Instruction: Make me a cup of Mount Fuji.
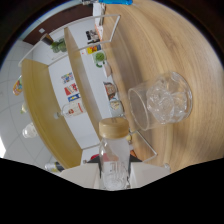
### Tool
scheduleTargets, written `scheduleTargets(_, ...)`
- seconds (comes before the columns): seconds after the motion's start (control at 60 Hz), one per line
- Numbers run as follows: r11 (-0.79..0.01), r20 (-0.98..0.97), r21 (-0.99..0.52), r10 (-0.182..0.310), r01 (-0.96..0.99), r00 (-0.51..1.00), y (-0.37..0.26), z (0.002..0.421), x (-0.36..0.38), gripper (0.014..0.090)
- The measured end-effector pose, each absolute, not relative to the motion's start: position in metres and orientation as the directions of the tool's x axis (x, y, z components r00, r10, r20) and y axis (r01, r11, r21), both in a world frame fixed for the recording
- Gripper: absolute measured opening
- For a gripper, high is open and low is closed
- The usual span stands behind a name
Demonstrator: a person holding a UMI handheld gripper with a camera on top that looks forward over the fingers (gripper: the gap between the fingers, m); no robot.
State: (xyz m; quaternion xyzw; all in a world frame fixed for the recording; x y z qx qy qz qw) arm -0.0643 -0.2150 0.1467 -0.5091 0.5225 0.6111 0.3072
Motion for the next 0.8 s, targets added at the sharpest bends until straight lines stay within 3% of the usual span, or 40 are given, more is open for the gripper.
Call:
scheduleTargets(0.15, -0.313, -0.989, 0.123, -0.122, -0.942, -0.088, -0.217, 0.166, -0.065, 0.0404)
scheduleTargets(0.283, -0.318, -0.931, -0.34, -0.018, -0.885, 0.365, -0.219, 0.194, -0.064, 0.0407)
scheduleTargets(0.433, -0.258, -0.627, -0.764, 0.081, -0.592, 0.775, -0.212, 0.213, -0.071, 0.0406)
scheduleTargets(0.583, -0.27, -0.317, -0.919, 0.077, -0.287, 0.945, -0.201, 0.173, -0.084, 0.0404)
scheduleTargets(0.683, -0.324, -0.144, -0.939, 0.075, -0.113, 0.987, -0.196, 0.13, -0.09, 0.0405)
scheduleTargets(0.8, -0.374, -0.077, -0.926, 0.077, -0.043, 0.994, -0.195, 0.091, -0.096, 0.0404)
